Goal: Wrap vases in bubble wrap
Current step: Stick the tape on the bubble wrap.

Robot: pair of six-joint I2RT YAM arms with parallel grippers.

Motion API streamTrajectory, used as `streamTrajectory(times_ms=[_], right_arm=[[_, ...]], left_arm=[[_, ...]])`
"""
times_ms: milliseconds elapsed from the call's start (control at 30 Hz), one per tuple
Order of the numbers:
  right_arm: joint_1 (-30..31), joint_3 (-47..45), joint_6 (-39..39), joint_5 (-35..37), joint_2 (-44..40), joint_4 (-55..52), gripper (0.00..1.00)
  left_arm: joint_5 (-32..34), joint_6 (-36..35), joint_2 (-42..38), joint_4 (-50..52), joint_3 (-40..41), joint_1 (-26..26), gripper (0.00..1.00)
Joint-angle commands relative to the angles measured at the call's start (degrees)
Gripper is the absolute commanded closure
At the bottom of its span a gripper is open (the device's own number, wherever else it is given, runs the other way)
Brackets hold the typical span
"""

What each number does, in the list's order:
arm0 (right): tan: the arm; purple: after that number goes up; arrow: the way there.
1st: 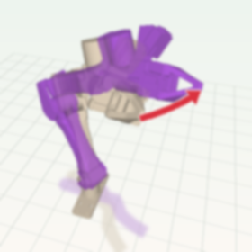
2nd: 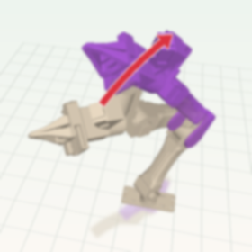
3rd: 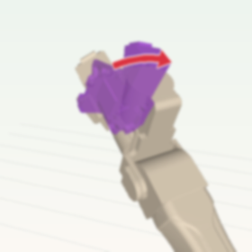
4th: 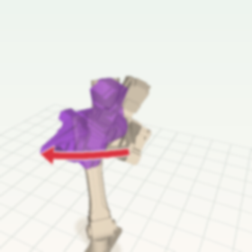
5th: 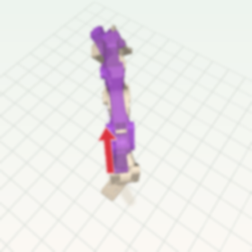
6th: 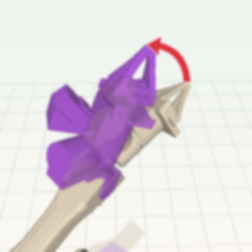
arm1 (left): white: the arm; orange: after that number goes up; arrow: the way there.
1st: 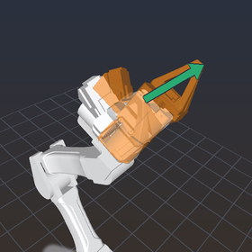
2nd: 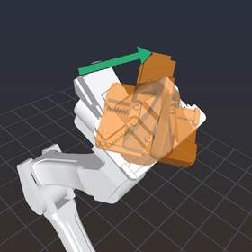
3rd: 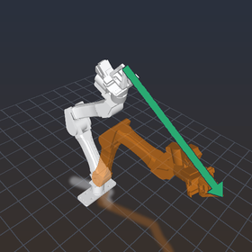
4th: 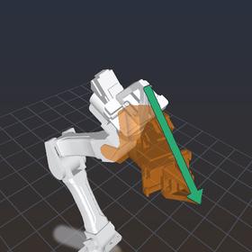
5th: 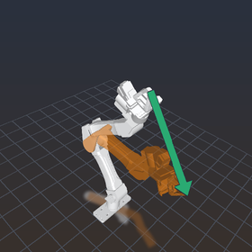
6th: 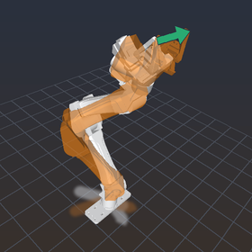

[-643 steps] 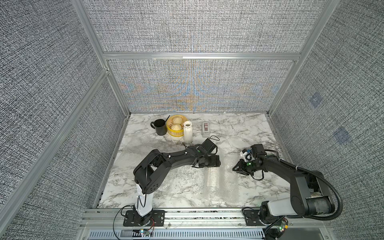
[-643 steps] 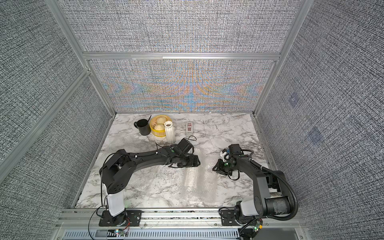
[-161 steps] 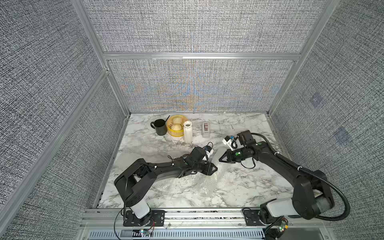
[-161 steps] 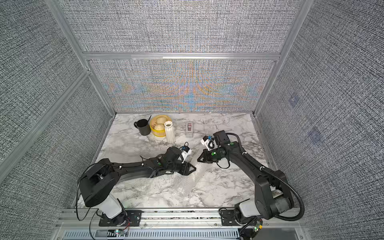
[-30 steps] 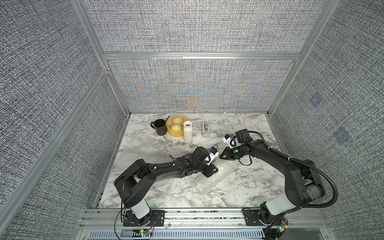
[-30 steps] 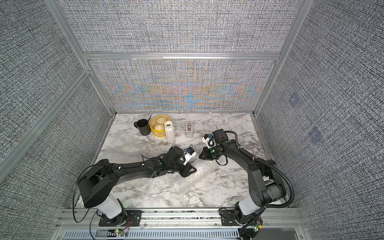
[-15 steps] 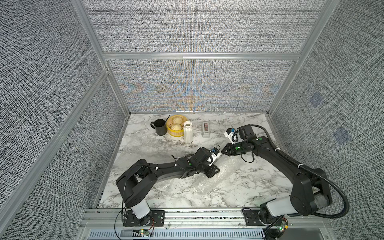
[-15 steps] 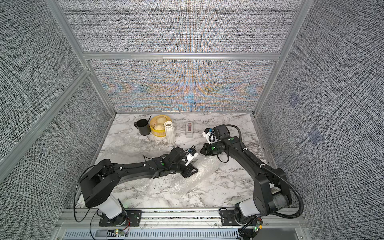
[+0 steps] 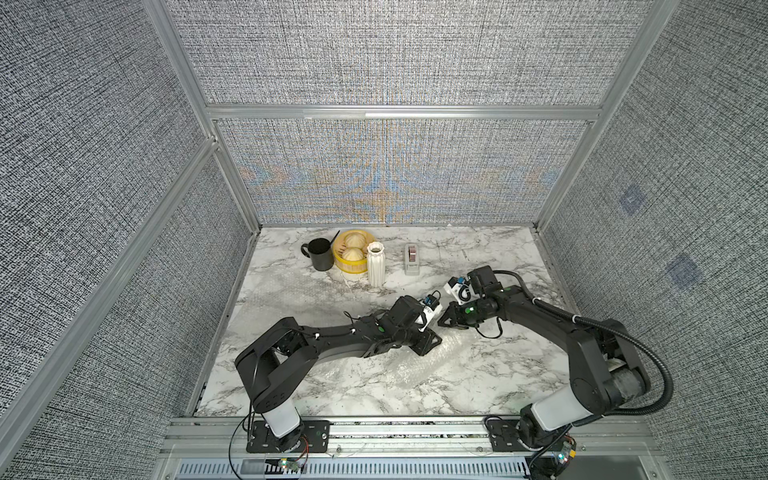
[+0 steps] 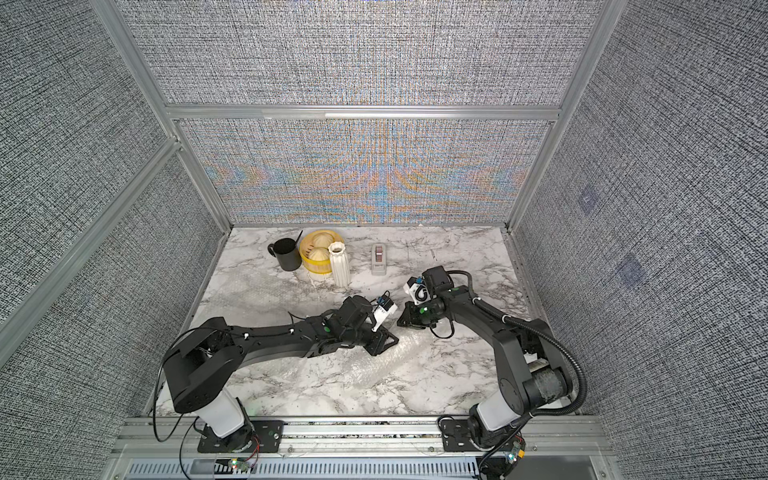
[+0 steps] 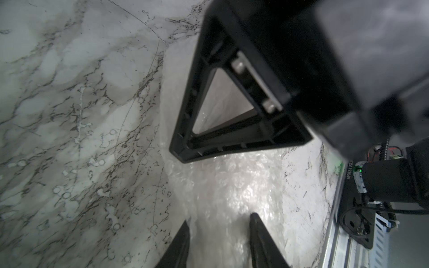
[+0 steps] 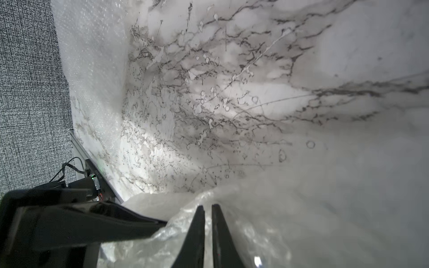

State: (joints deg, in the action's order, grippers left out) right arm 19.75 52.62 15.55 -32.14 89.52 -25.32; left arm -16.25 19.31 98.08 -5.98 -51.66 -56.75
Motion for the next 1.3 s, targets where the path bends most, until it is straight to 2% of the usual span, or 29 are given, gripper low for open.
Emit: streamTrajectory(times_ms=[0, 200, 267, 367, 500, 600, 700, 833, 1033, 1167, 1267], right_arm=[[0.0, 1.9, -3.6, 5.3, -0.7, -5.4, 0.87], [-0.1, 3.9, -3.3, 6.7, -9.1, -9.9, 0.84], [-0.1, 3.9, -1.5, 4.3, -9.9, -10.5, 0.83], [-0.1, -0.1, 3.5, -2.9, -8.9, -6.0, 0.83], [-0.3, -3.0, 6.5, -4.9, -6.5, 1.1, 0.84], [-0.9, -3.7, 4.5, -1.1, -2.9, 2.0, 0.85], [-1.8, -4.0, 1.4, -1.1, -0.9, 1.8, 0.86], [-1.6, 0.0, 1.0, 0.0, -5.4, -2.4, 0.85], [-1.1, 2.9, 7.2, 7.6, -14.8, -12.7, 0.67], [0.0, -1.6, 17.5, 12.1, -21.5, -16.8, 0.54], [2.2, -7.0, 26.7, 11.6, -24.9, -14.4, 0.45]], left_arm=[[2.5, 1.0, 1.9, 16.8, 1.0, -0.4, 0.62], [2.6, 3.2, 2.1, 16.4, 1.0, -0.6, 0.62], [2.7, 3.3, 2.3, 16.3, 1.0, -0.7, 0.62], [2.6, 3.5, 2.3, 16.0, 1.2, -0.7, 0.62], [2.2, 3.5, 2.5, 15.8, 1.3, -0.6, 0.62], [1.9, 3.6, 2.5, 16.2, 1.2, -0.6, 0.62], [1.9, 4.1, 2.2, 16.3, 1.7, -0.7, 0.62], [2.9, 6.0, 2.5, 17.5, 1.5, -0.6, 0.62], [2.3, 9.2, 2.5, 16.6, 1.8, -0.7, 0.63], [2.8, 9.6, 1.9, 16.4, 2.4, -0.7, 0.63], [2.2, 9.6, 1.8, 15.9, 2.5, -0.7, 0.62]])
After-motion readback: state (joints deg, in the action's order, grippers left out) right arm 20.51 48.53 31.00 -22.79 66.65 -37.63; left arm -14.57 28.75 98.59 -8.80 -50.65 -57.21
